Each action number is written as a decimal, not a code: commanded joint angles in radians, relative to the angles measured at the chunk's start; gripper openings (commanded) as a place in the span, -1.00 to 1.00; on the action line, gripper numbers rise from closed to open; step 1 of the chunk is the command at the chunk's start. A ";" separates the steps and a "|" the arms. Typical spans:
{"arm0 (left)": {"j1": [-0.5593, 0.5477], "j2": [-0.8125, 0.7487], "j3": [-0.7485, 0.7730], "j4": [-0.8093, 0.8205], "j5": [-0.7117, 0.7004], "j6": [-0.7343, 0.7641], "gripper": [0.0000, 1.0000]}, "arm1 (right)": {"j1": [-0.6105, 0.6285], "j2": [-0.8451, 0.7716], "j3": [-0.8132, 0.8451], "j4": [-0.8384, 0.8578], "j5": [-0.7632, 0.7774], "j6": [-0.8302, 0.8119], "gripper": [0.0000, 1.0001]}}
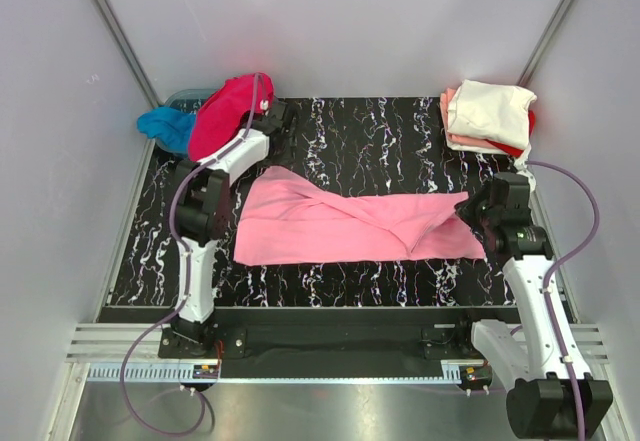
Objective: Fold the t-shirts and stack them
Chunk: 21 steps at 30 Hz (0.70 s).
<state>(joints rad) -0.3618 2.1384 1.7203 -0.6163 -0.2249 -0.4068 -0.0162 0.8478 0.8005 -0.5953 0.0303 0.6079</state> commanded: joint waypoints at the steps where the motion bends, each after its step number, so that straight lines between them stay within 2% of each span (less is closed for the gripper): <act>1: -0.002 0.064 0.128 -0.005 -0.056 0.025 0.35 | -0.004 -0.030 -0.023 0.060 -0.064 -0.023 -1.00; 6: -0.002 0.201 0.269 -0.091 -0.131 0.003 0.39 | -0.004 -0.049 -0.049 0.066 -0.070 -0.040 -1.00; 11: -0.002 0.247 0.275 -0.118 -0.172 -0.052 0.39 | -0.004 -0.052 -0.066 0.072 -0.087 -0.040 -1.00; 14: -0.003 0.293 0.314 -0.189 -0.195 -0.092 0.32 | -0.004 -0.055 -0.075 0.072 -0.087 -0.046 -1.00; 16: -0.003 0.304 0.323 -0.210 -0.194 -0.118 0.15 | -0.004 -0.055 -0.076 0.072 -0.082 -0.050 -1.00; 21: -0.003 0.255 0.263 -0.201 -0.177 -0.155 -0.04 | -0.004 -0.052 -0.073 0.072 -0.076 -0.050 -1.00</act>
<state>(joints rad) -0.3740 2.3936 2.0186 -0.7647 -0.3607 -0.5301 -0.0162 0.8097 0.7250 -0.5613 -0.0448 0.5766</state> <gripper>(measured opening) 0.498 0.012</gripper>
